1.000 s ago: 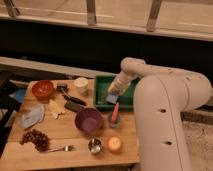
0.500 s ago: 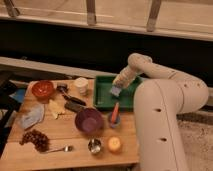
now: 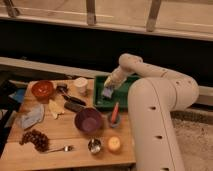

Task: Wipe tray with sponge

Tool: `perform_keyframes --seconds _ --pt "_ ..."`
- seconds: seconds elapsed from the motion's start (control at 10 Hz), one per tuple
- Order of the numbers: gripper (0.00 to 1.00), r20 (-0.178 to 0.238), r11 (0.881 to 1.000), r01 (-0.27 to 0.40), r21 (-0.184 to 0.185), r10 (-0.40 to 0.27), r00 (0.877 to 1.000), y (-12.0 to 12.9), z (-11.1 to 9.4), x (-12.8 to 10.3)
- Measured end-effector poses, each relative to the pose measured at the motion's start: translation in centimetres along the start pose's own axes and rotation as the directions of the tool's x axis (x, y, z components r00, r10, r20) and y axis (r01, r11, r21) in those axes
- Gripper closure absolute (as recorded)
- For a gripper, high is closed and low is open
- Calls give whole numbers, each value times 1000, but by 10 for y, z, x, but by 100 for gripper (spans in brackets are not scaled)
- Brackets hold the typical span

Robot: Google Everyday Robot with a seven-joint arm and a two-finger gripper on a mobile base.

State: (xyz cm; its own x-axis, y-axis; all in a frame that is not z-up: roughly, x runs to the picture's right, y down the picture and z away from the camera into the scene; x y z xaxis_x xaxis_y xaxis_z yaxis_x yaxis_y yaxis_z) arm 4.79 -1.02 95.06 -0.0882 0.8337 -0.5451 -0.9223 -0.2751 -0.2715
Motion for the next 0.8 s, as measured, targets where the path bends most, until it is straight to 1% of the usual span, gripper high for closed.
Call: perform_keyframes --seconds 0.1,0.2,0.3,0.4,0.5,0.6,0.7,0.8 --pt "100 -13 1000 7 9 -6 1000 4 2 11" --pt "100 -15 999 -3 34 3 1000 -2 -1 20" --pt "100 -11 998 -27 55 28 1000 -13 -7 26" --pt "100 -2 996 -48 71 48 999 -21 -12 26" --pt "100 10 995 -60 82 60 998 -26 -16 21" --pt "100 33 993 -77 92 74 997 -35 -23 7" --pt "100 51 992 -87 94 83 995 -39 -26 -8" --pt "100 60 992 -89 88 84 995 -39 -27 -19"
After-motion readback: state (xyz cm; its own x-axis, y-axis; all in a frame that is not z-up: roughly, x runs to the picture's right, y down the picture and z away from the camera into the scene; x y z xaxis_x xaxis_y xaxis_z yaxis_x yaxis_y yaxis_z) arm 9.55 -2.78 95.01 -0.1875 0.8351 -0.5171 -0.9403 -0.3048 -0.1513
